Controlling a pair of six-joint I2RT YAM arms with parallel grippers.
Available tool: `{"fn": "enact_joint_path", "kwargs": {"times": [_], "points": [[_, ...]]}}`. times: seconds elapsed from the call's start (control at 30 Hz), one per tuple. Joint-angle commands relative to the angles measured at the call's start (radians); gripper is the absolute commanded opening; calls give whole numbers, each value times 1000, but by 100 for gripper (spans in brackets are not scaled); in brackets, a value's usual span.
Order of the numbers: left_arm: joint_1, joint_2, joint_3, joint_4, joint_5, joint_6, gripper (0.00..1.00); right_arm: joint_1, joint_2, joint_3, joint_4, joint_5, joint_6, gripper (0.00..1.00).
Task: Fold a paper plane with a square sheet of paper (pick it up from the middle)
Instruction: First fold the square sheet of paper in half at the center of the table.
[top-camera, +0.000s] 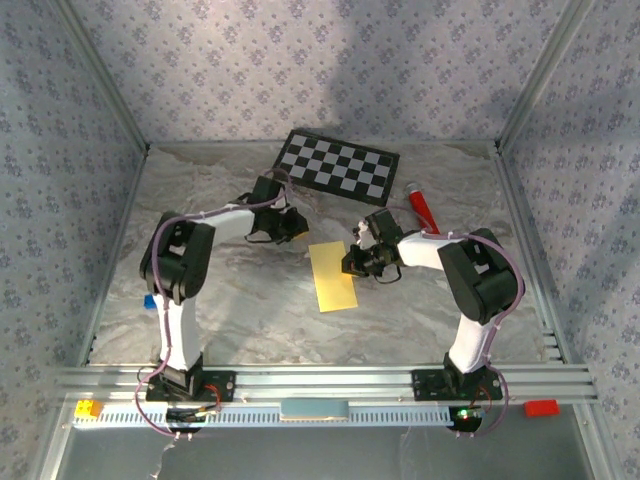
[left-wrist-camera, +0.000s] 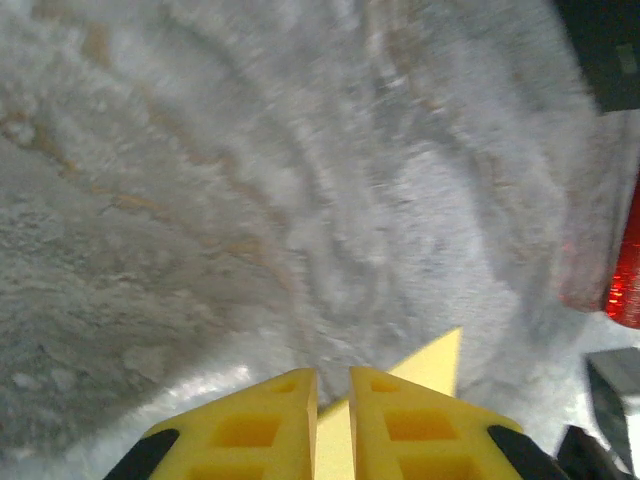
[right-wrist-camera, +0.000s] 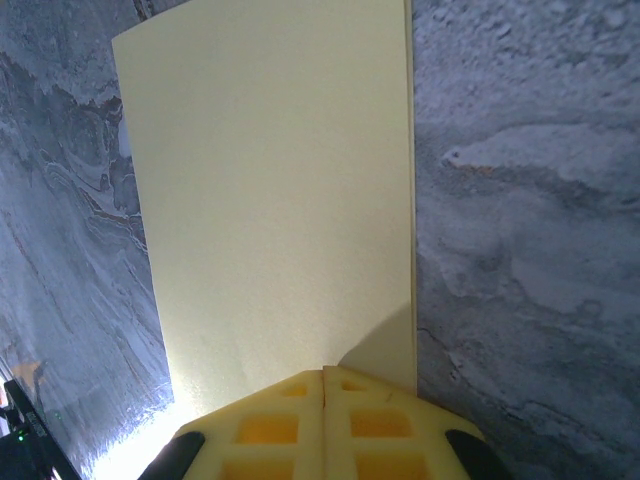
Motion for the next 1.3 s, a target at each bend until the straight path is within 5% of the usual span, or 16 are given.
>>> {"fn": "enact_joint_path", "kwargs": {"times": [0.0,0.27,0.67,0.97,1.27], "points": [[-21,-93,-13,-6,15,17,17,-14,63,-65,-189,154,-22,0],[-103,-37,-68,43,109,14,17,-15,62,-70,-186,155,-21,0],[-56,57,-114,131,14,-52,15,-19,55,-77,-183,156,-26,0],[-17,12,-71,69,-16,-59,16,-19,54,-78,-179,151,-23,0],[-101,-155,-123,62,-33,-88,17,-20,55,-71,-173,153,-11,0]]}}
